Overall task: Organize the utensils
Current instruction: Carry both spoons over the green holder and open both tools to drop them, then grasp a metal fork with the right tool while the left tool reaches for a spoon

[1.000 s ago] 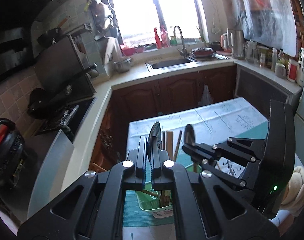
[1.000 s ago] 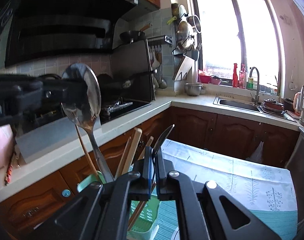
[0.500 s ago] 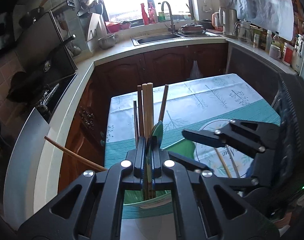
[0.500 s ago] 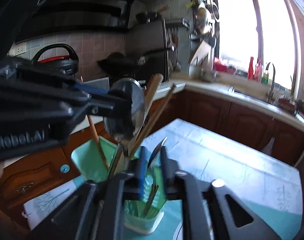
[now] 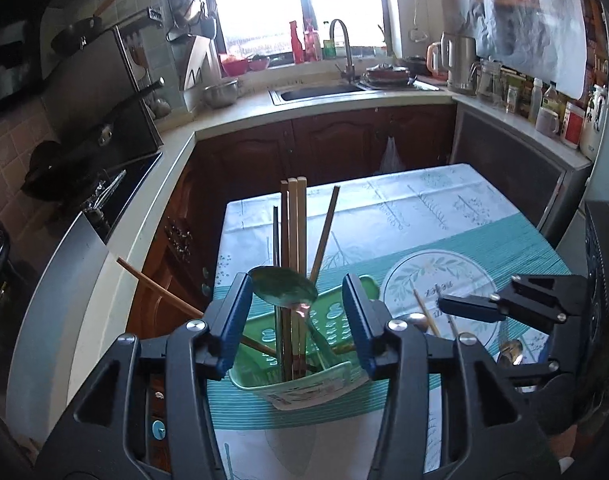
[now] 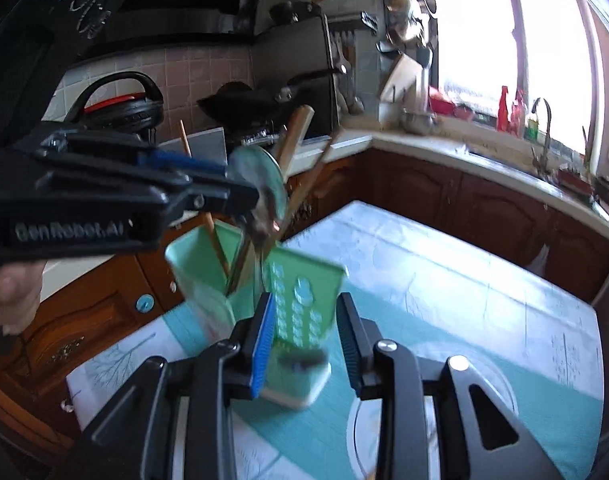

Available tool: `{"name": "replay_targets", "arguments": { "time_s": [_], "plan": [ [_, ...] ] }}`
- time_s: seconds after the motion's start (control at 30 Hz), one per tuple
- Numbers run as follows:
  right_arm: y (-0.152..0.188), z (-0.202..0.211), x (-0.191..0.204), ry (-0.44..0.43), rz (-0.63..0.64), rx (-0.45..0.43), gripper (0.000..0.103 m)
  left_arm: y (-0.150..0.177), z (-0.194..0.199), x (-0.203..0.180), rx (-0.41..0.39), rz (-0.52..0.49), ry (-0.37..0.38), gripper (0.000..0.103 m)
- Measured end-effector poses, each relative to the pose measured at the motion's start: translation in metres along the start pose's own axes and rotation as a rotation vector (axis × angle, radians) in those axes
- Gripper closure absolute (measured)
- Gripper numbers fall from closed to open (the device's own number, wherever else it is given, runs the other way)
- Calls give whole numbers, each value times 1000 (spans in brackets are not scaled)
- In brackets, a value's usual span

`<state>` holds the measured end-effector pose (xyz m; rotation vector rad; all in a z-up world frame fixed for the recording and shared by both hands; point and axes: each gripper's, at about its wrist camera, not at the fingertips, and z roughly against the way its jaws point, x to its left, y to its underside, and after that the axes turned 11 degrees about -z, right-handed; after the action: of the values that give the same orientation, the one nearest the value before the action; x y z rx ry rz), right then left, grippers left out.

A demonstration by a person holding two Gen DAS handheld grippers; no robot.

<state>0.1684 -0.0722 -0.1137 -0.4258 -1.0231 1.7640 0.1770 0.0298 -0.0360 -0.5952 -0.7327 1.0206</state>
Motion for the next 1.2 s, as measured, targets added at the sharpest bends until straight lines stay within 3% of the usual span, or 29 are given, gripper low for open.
{"name": "replay_targets", "arguments": {
  "time_s": [0.17,0.37,0.53,0.7,0.9,1.2],
  "plan": [
    [13,22,-14,64,-33,57,71,1,24,-15,-27,-2,15,59],
    [18,56,-59,78,-215,146,71,8,53,-57,-57,-48,80,59],
    [31,82,-93,132,-348,204,71,16,55,-99,-36,-82,163,59],
    [53,90,-117,169,-433,278,71,27,32,-142,35,-118,248,59],
    [81,90,-132,201,-465,333,71,45,-13,-202,194,-206,410,59],
    [108,57,-166,163,-543,403,71,51,-46,-233,283,-253,472,59]
  ]
}}
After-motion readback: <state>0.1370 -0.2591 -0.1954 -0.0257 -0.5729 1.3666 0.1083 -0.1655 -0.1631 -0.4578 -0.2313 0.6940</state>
